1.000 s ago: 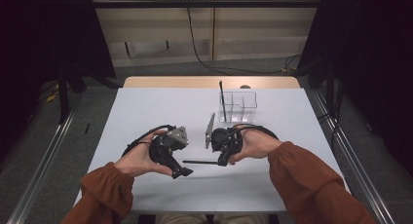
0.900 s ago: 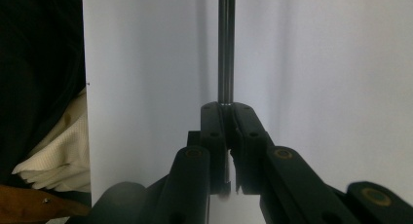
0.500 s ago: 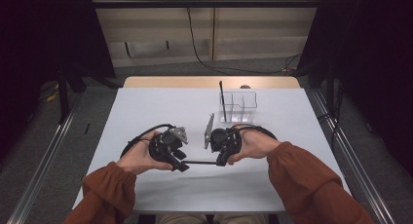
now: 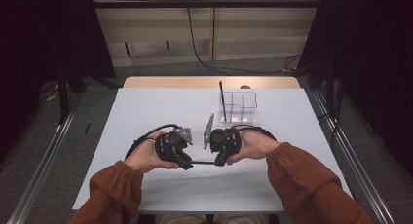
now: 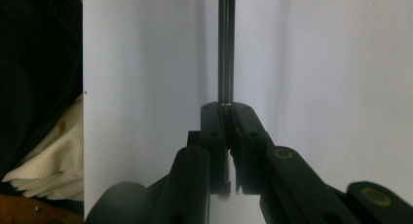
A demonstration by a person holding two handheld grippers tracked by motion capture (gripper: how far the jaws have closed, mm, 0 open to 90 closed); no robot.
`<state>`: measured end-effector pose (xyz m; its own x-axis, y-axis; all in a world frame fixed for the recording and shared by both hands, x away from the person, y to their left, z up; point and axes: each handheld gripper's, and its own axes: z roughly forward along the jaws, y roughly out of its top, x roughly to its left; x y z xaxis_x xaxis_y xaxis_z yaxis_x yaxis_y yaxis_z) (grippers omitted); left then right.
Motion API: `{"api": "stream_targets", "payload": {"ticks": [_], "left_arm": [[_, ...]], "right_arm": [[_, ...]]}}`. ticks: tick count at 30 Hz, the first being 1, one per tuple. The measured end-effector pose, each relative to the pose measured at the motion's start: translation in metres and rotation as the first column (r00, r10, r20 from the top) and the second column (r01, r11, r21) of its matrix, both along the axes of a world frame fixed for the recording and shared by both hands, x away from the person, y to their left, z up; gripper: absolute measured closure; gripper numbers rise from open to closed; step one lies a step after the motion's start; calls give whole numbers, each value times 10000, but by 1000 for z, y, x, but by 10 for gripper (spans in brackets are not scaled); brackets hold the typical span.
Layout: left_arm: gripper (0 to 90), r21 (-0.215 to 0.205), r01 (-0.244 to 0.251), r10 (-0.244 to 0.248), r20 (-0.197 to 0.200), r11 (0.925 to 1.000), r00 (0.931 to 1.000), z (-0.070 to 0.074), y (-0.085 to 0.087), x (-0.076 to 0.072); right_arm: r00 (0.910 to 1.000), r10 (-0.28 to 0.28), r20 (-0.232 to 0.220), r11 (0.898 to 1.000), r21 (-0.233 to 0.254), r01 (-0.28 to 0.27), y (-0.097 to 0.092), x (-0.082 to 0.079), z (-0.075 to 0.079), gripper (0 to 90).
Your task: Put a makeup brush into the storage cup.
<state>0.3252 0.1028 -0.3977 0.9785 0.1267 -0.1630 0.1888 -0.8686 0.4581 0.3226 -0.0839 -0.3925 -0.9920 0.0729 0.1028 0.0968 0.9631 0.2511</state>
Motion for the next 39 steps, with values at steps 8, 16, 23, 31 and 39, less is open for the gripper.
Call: {"api": "stream_targets", "payload": {"ticks": [8, 16, 23, 31, 39], "left_arm": [[787, -115, -103, 101, -106, 9999, 9999, -3, -2, 0], [817, 64, 265, -265, -57, 9996, 9996, -6, -6, -1], [840, -10, 431, -431, -135, 9991, 9990, -6, -6, -1], [841, -39, 456, -457, -271, 9990, 9986, -7, -6, 0], [841, -256, 401, -409, -341, 9989, 9986, -7, -6, -1]], "right_arm": [[9999, 118, 31, 9999, 36, -118, 1, -1, -2, 847], [9998, 156, 104, 9999, -6, -156, -2, -1, -4, 843], [9999, 117, 103, 9998, 176, -119, -5, 1, -6, 826], [9999, 1, 151, 9988, 485, -8, -8, 2, -5, 795], [9996, -262, 121, 9964, 813, 251, -11, 2, -6, 675]]}}
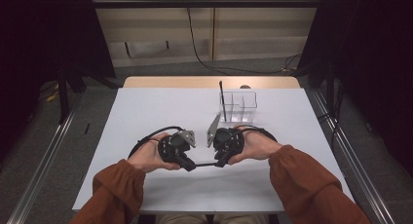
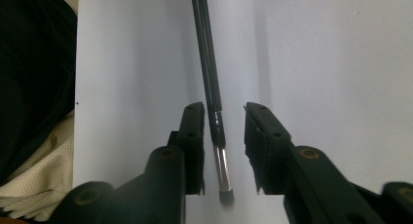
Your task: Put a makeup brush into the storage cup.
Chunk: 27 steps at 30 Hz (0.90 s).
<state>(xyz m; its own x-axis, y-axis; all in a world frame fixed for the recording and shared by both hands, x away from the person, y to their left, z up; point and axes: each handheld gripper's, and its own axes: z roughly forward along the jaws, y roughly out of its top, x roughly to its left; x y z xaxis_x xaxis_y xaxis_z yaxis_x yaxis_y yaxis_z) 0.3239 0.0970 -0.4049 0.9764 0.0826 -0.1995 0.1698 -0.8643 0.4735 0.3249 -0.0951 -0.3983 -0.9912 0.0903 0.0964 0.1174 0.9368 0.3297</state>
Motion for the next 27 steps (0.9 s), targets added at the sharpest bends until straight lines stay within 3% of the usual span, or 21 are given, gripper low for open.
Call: {"api": "stream_targets", "payload": {"ticks": [11, 18, 27], "left_arm": [[841, -29, -317, 317, 38, 9995, 9995, 4, 6, 1], [841, -39, -446, 446, 47, 9990, 9990, 8, 12, 1], [841, -223, -763, 763, -8, 9968, 9971, 8, 23, 1]], "right_arm": [[9987, -506, 27, 9974, 520, 504, -7, 2, 2, 407], [9956, -859, 367, 9941, 700, 832, -12, 1, 2, 194], [9878, -1513, 370, 9812, 1264, 1456, -26, 2, -1, 85]]}}
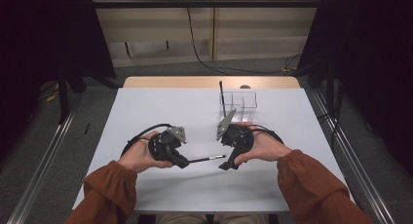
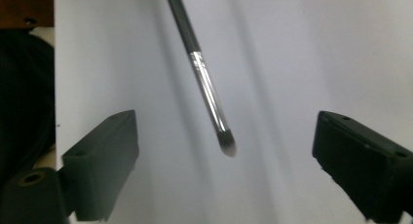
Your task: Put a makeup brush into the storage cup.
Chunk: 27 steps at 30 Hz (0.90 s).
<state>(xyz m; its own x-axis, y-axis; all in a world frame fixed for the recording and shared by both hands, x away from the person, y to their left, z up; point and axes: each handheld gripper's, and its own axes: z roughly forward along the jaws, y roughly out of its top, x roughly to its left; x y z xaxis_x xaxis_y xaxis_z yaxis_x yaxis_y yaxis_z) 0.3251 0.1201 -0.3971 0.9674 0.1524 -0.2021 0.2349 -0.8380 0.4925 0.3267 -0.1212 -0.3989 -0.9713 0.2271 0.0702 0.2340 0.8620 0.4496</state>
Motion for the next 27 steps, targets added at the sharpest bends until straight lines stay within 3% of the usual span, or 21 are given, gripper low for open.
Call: {"api": "stream_targets", "payload": {"ticks": [4, 14, 19, 22, 27], "left_arm": [[840, -101, 14, -14, 7, 9999, 10000, 0, 1, 1], [840, -468, -480, 489, 170, 9977, 9987, -1, 18, -1], [840, -769, -779, 797, 201, 9940, 9966, -6, 29, -2], [841, -1073, -984, 1001, 111, 9893, 9949, -8, 36, -3], [840, -1491, -1271, 1300, 99, 9806, 9915, -10, 45, -7]], "right_arm": [[9996, -242, 122, 9991, 341, 238, -6, 1, -1, 54], [9960, -856, 262, 9920, 953, 827, -26, -2, -4, 39], [9931, -1088, 446, 9869, 1249, 1026, -36, -7, -5, 49], [9909, -1244, 510, 9859, 1190, 1177, -39, -12, -8, 48], [9873, -1526, 452, 9767, 1595, 1437, -47, -16, -12, 51]]}}
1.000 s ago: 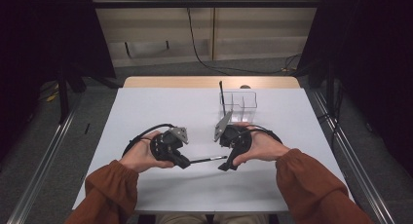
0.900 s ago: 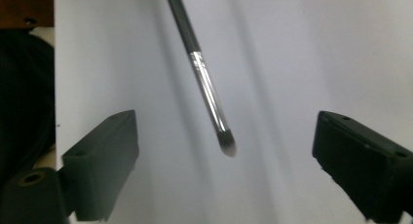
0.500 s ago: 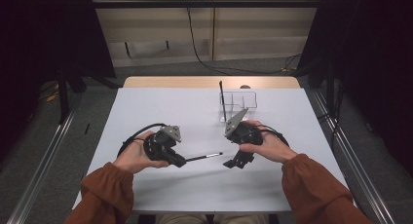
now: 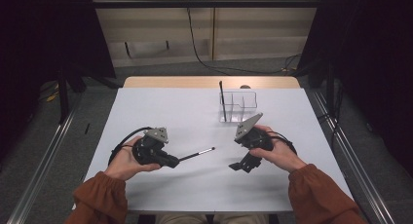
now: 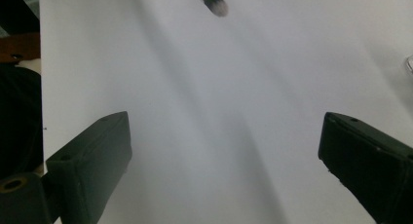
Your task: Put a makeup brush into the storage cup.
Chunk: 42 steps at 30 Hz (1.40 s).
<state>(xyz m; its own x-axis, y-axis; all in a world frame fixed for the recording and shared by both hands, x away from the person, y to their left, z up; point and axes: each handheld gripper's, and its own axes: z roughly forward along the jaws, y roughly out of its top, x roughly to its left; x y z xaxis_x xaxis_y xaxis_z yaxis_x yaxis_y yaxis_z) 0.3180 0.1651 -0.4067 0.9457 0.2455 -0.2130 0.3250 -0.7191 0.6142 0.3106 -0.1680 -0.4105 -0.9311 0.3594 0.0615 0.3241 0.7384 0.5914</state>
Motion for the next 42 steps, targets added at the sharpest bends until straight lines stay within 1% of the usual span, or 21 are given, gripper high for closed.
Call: {"api": "stream_targets", "payload": {"ticks": [3, 4, 6, 7, 9, 12, 16, 17, 19, 21, 23, 24, 25, 27, 29, 31, 33, 36, 38, 41, 42], "left_arm": [[841, -277, -141, 143, 71, 9995, 9999, 0, 5, 0], [841, -450, -240, 241, 26, 9987, 9997, 0, 6, -1], [840, -640, -409, 410, -1, 9971, 9992, -1, 7, -2], [840, -736, -398, 398, -10, 9965, 9992, -2, 8, -3], [841, -956, -572, 575, -2, 9938, 9983, -3, 10, -4], [840, -1314, -778, 783, -13, 9883, 9969, -8, 15, -6], [841, -1572, -1077, 1081, -62, 9817, 9941, -9, 18, -7], [841, -1605, -1055, 1065, -23, 9814, 9943, -9, 18, -8], [840, -1782, -1089, 1107, -1, 9780, 9939, -9, 18, -9], [840, -1922, -1071, 1077, -73, 9755, 9942, -10, 18, -11], [840, -2031, -1049, 1074, 15, 9735, 9942, -11, 17, -12], [840, -2023, -1003, 1046, 106, 9742, 9945, -12, 16, -13], [840, -2048, -1065, 1130, 205, 9730, 9934, -12, 15, -14], [840, -2219, -1046, 1128, 243, 9694, 9933, -12, 15, -15], [840, -2395, -1059, 1182, 375, 9651, 9923, -12, 14, -16], [840, -2668, -992, 1173, 525, 9586, 9917, -13, 14, -18], [840, -2834, -937, 1098, 413, 9544, 9931, -14, 14, -19], [840, -2967, -960, 1136, 428, 9502, 9926, -15, 12, -19], [840, -3087, -1002, 1198, 452, 9459, 9918, -15, 12, -20], [840, -3370, -1077, 1343, 568, 9353, 9893, -14, 12, -21], [840, -3516, -1124, 1418, 588, 9294, 9881, -14, 12, -21]], "right_arm": [[9998, -214, 42, 9990, 399, 212, -6, -1, 1, 55], [9997, -223, 35, 9986, 485, 221, -7, -2, 0, 58], [9993, -364, 132, 9980, 515, 356, -9, -5, -2, 58], [9991, -398, 170, 9973, 622, 387, -9, -6, -3, 61], [9992, -391, 5, 9965, 737, 390, -10, -8, -5, 61], [9990, -434, -89, 9933, 1068, 441, -11, -10, -6, 59], [9990, -454, -51, 9904, 1301, 456, -11, -14, -10, 58], [9986, -528, -12, 9896, 1343, 525, -12, -14, -10, 58], [9977, -675, -2, 9846, 1618, 666, -13, -15, -11, 59], [9970, -771, 93, 9786, 1921, 739, -15, -15, -11, 58], [9968, -776, 204, 9732, 2188, 713, -16, -15, -11, 57], [9960, -878, 190, 9667, 2431, 806, -17, -15, -13, 56], [9954, -929, 216, 9608, 2641, 840, -18, -15, -14, 57], [9939, -1042, 355, 9544, 2846, 899, -18, -17, -18, 56], [9931, -1121, 354, 9511, 2934, 969, -18, -18, -19, 57], [9931, -1109, 368, 9445, 3149, 938, -18, -19, -19, 52], [9923, -1178, 385, 9366, 3364, 981, -17, -20, -19, 51], [9899, -1318, 528, 9309, 3496, 1053, -14, -21, -20, 50], [9903, -1287, 524, 9242, 3684, 1007, -12, -22, -21, 45], [9888, -1380, 562, 9130, 3941, 1050, -11, -22, -21, 45], [9880, -1422, 606, 9098, 4011, 1064, -11, -22, -21, 45]]}}
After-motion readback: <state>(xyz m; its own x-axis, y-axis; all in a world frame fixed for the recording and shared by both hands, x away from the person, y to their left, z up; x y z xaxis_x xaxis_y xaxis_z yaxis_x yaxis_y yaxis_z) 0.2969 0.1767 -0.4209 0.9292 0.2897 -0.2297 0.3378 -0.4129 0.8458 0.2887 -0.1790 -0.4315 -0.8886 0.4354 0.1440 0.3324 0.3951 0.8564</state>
